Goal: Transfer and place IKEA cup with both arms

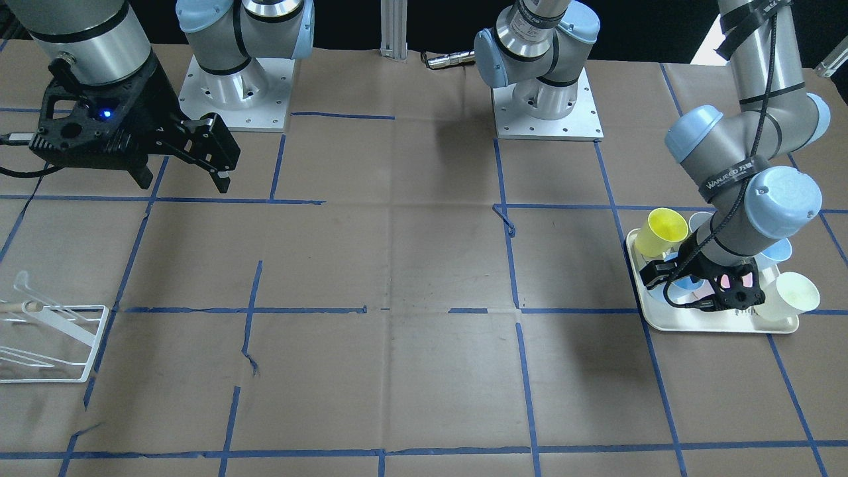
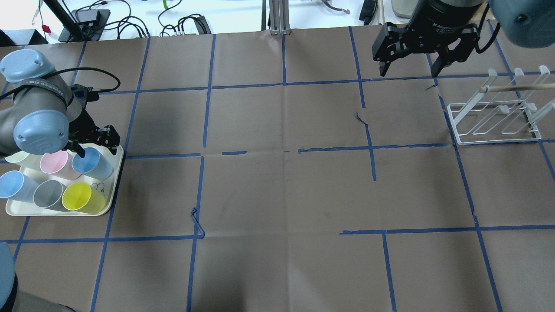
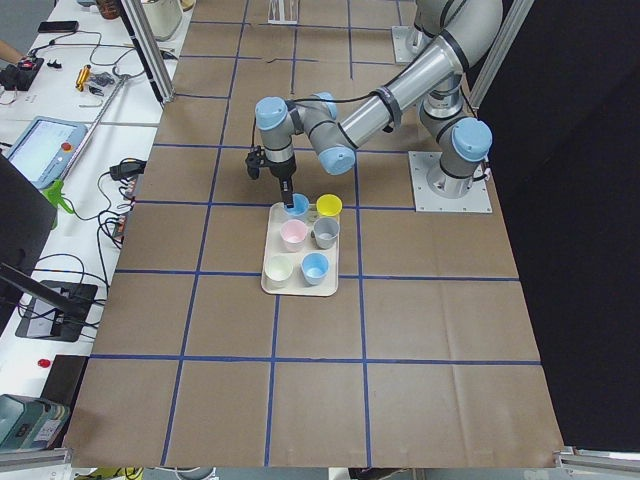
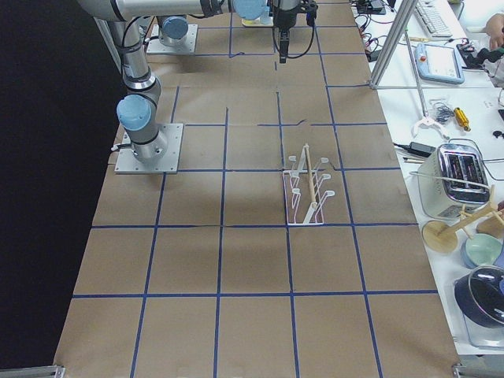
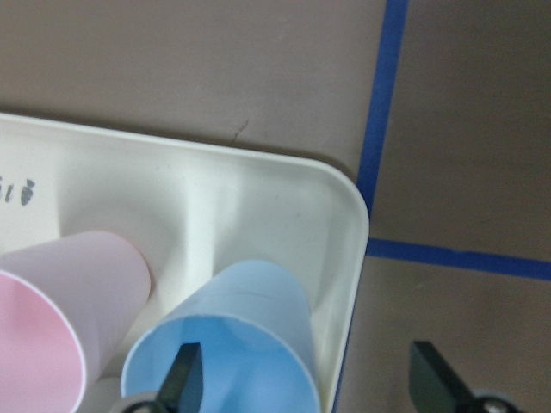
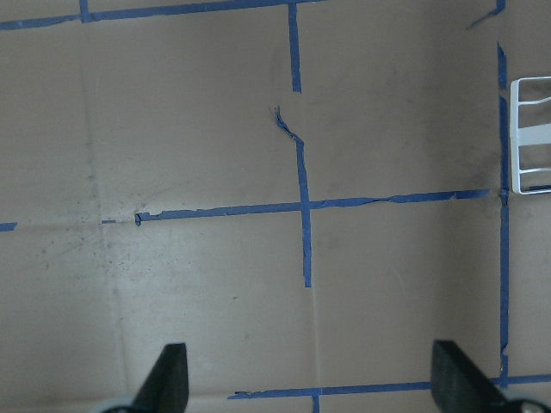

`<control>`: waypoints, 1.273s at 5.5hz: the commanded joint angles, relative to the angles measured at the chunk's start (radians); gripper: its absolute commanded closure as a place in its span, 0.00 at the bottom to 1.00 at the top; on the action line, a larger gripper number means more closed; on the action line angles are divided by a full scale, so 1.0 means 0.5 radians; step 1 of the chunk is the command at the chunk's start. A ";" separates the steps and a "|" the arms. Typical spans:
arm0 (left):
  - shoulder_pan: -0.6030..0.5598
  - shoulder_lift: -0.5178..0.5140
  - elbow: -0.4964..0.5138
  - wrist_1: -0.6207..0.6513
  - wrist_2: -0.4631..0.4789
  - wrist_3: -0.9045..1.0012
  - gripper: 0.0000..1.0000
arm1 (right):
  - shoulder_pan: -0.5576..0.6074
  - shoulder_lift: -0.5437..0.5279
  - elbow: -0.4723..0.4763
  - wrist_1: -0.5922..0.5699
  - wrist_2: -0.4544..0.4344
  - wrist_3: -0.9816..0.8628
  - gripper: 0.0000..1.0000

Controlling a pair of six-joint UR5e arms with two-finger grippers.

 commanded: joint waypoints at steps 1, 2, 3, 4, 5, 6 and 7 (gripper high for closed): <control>-0.045 0.130 0.307 -0.661 -0.022 -0.052 0.09 | 0.006 0.011 0.001 -0.008 -0.041 -0.008 0.00; -0.134 0.234 0.418 -0.877 -0.119 -0.131 0.04 | 0.006 0.011 0.007 -0.008 -0.029 -0.006 0.00; -0.317 0.305 0.492 -1.019 -0.184 -0.362 0.03 | 0.009 0.008 0.010 -0.011 -0.017 0.004 0.00; -0.513 0.400 0.517 -1.036 -0.194 -0.389 0.02 | 0.006 0.008 0.010 -0.011 -0.017 0.004 0.00; -0.658 0.528 0.514 -1.021 -0.197 -0.377 0.02 | 0.009 0.008 0.010 -0.014 -0.017 0.004 0.00; -0.759 0.575 0.514 -0.996 -0.191 -0.377 0.02 | 0.006 0.008 0.010 -0.011 -0.017 0.004 0.00; -0.776 0.576 0.517 -0.993 -0.243 -0.410 0.02 | 0.006 0.005 0.007 -0.011 -0.017 0.004 0.00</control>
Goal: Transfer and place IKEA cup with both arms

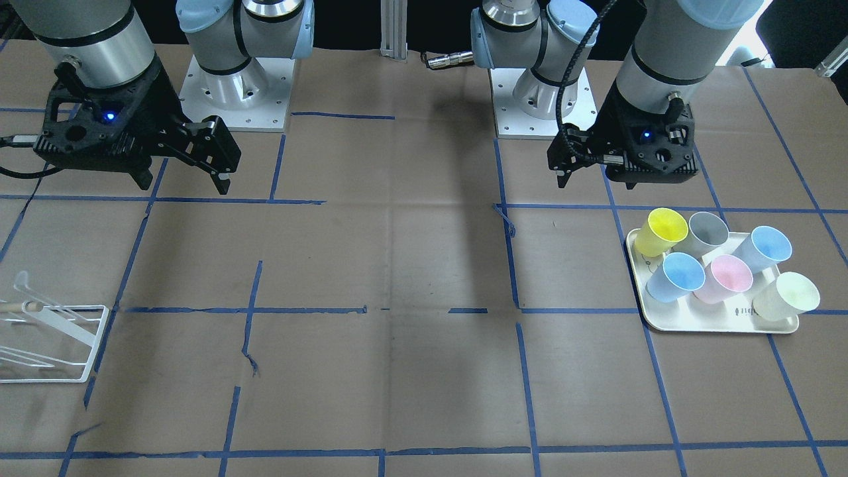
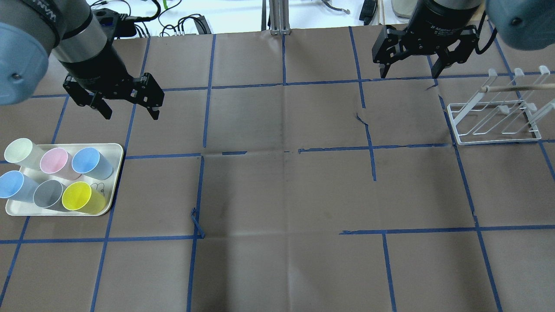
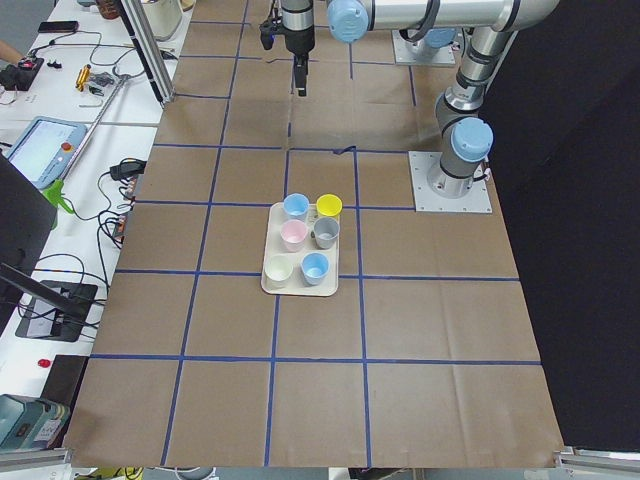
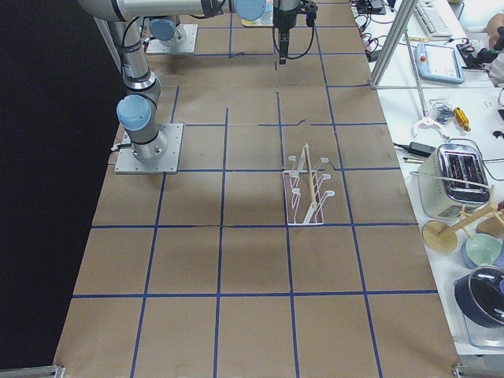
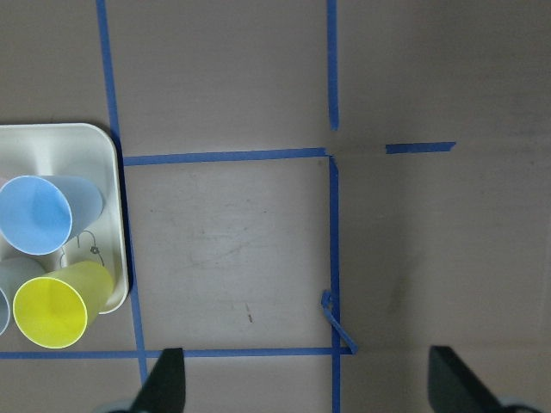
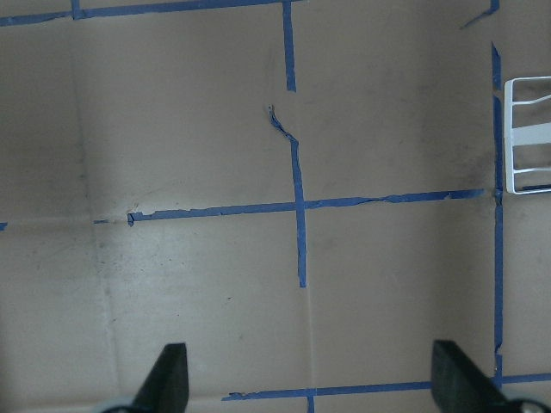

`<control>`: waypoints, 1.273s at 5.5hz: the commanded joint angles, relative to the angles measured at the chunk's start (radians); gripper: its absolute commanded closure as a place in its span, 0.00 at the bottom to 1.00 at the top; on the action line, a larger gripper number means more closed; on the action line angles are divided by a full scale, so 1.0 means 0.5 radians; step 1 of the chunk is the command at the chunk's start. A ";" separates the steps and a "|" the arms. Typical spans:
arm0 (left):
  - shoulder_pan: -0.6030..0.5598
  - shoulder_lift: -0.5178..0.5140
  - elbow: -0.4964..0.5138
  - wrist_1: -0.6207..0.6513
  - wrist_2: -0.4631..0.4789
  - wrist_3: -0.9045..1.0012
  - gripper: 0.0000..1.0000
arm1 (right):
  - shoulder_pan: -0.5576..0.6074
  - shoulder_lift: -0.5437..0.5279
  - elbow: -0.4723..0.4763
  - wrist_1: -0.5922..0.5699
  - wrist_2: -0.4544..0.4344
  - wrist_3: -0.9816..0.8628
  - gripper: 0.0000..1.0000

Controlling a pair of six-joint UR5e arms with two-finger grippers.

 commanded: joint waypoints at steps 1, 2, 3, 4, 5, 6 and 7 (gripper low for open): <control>-0.046 0.029 0.002 0.007 -0.059 -0.029 0.02 | -0.001 -0.002 -0.002 0.000 -0.003 0.000 0.00; -0.037 0.014 0.024 0.058 -0.193 -0.026 0.02 | -0.001 -0.002 -0.002 0.000 -0.003 0.000 0.00; -0.037 -0.002 0.073 0.023 -0.176 -0.011 0.02 | -0.001 -0.002 -0.002 0.000 -0.003 0.000 0.00; -0.037 0.031 0.076 -0.048 -0.130 -0.032 0.02 | -0.001 -0.002 -0.002 0.000 -0.003 0.000 0.00; -0.040 0.029 0.076 -0.061 -0.127 -0.136 0.02 | -0.001 -0.002 -0.002 0.000 -0.006 0.000 0.00; -0.037 0.017 0.076 -0.058 -0.130 -0.140 0.02 | -0.001 -0.002 -0.002 0.000 -0.003 0.000 0.00; -0.037 0.026 0.076 -0.058 -0.136 -0.134 0.02 | -0.001 -0.002 -0.002 0.000 0.000 0.000 0.00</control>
